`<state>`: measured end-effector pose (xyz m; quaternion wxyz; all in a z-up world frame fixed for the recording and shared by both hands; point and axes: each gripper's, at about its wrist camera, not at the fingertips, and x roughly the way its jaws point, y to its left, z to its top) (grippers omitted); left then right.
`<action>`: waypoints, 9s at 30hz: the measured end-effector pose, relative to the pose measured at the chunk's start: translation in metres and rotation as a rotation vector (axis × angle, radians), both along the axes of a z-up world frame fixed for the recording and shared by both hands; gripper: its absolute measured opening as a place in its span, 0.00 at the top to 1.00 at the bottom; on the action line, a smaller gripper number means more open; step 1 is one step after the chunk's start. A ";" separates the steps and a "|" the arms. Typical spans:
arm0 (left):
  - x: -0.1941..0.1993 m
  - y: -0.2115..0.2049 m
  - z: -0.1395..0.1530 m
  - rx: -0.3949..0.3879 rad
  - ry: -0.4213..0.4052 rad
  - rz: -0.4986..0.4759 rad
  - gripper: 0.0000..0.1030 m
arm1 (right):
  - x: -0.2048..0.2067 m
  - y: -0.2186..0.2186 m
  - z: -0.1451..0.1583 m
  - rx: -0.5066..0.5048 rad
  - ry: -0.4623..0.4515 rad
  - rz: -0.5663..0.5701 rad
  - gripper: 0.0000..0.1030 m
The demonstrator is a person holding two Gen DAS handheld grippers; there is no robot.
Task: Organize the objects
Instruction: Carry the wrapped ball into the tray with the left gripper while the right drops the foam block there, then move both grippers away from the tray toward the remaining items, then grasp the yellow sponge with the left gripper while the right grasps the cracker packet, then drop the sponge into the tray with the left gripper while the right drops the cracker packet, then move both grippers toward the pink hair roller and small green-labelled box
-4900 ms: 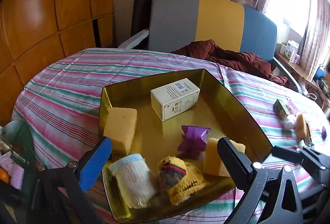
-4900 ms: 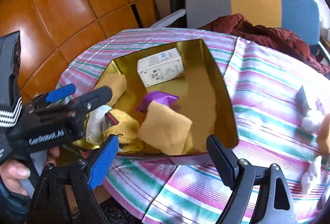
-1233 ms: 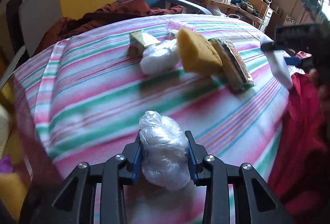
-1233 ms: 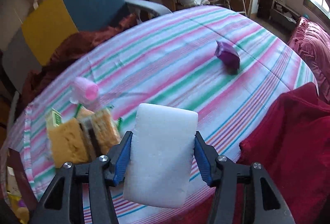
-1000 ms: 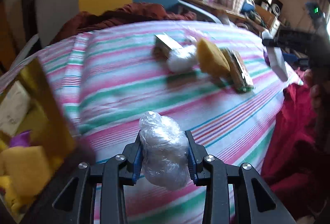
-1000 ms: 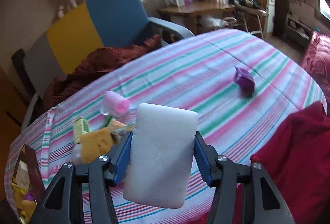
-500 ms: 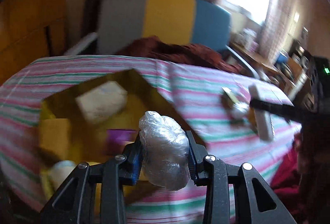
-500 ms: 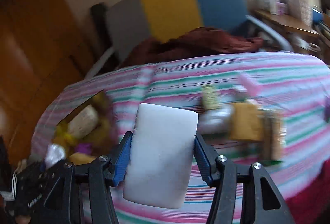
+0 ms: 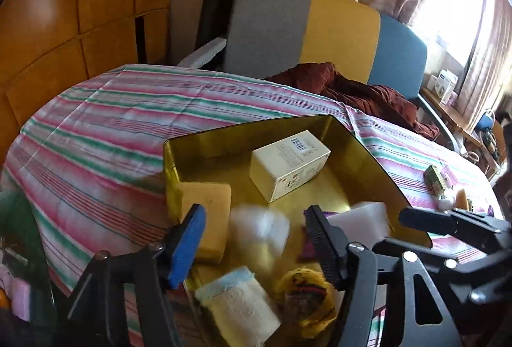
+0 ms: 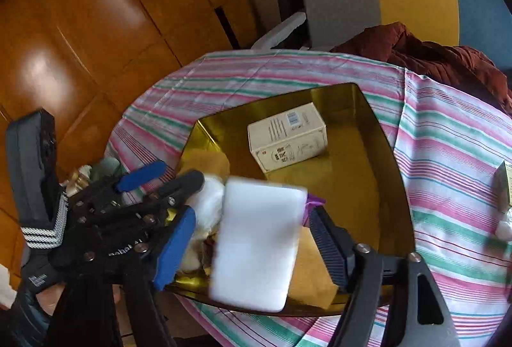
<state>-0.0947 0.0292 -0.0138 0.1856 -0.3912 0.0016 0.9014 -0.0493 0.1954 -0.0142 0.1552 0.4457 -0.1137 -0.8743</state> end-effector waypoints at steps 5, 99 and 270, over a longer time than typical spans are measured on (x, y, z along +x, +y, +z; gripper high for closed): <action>0.014 -0.016 -0.004 0.023 0.002 0.051 0.31 | 0.010 0.002 -0.013 0.022 -0.037 0.003 0.24; 0.102 0.347 -0.008 -0.038 -0.090 -0.657 0.11 | 0.123 0.393 -0.042 0.300 -0.256 -0.909 0.54; 0.062 0.122 0.027 -0.036 0.040 -0.185 0.14 | 0.113 0.347 -0.023 0.286 -0.188 -0.790 0.30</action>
